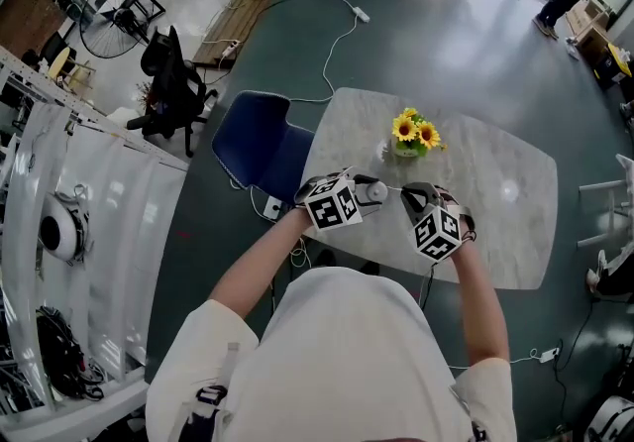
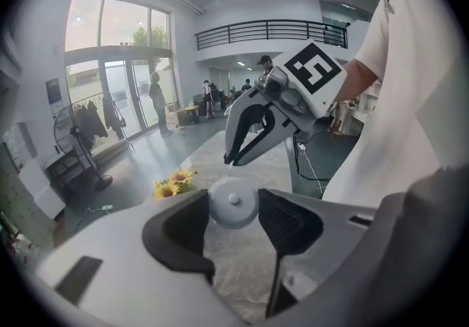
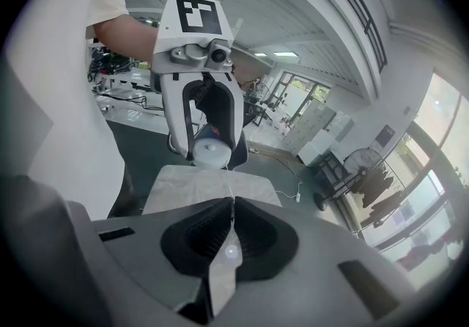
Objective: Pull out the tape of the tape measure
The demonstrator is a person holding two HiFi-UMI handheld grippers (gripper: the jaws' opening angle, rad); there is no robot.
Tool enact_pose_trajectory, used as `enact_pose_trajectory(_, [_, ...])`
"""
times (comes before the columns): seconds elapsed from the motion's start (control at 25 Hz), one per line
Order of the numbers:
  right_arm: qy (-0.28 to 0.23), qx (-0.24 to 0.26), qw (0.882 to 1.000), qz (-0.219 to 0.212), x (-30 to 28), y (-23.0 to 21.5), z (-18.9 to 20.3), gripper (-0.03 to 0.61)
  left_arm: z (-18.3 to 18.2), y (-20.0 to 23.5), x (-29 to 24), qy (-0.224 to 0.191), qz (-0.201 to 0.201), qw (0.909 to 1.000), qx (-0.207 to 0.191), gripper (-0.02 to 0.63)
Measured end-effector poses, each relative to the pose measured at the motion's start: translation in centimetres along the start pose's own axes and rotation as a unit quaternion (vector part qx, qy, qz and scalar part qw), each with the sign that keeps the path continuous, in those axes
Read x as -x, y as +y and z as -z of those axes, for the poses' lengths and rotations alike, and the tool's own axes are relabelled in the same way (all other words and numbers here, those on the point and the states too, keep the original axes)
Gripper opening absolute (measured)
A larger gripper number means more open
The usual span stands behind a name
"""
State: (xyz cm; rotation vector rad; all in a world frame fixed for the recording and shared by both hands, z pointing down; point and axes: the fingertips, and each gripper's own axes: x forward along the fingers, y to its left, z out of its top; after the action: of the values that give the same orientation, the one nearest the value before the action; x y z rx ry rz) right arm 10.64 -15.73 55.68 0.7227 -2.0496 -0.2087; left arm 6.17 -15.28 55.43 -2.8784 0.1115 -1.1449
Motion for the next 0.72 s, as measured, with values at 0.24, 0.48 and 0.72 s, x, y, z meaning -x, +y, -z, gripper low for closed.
enact_pose_trajectory(0.24, [0.005,-0.026,1.000,0.009,1.2,-0.6,1.5,0.038,0.2,0.3,0.5,-0.008,-0.006,0.9999,0.011,0.216])
enact_pose_trajectory(0.48, [0.005,-0.043,0.999,0.011,1.9,-0.6,2.1,0.038,0.0,-0.3,0.0,-0.004,0.007,0.9999,0.011,0.216])
enact_pose_trajectory(0.72, [0.022,-0.064,0.997,0.024,2.4,-1.4,3.9,0.038,0.8,0.8,0.0,0.021,-0.017,0.9996,0.003,0.216])
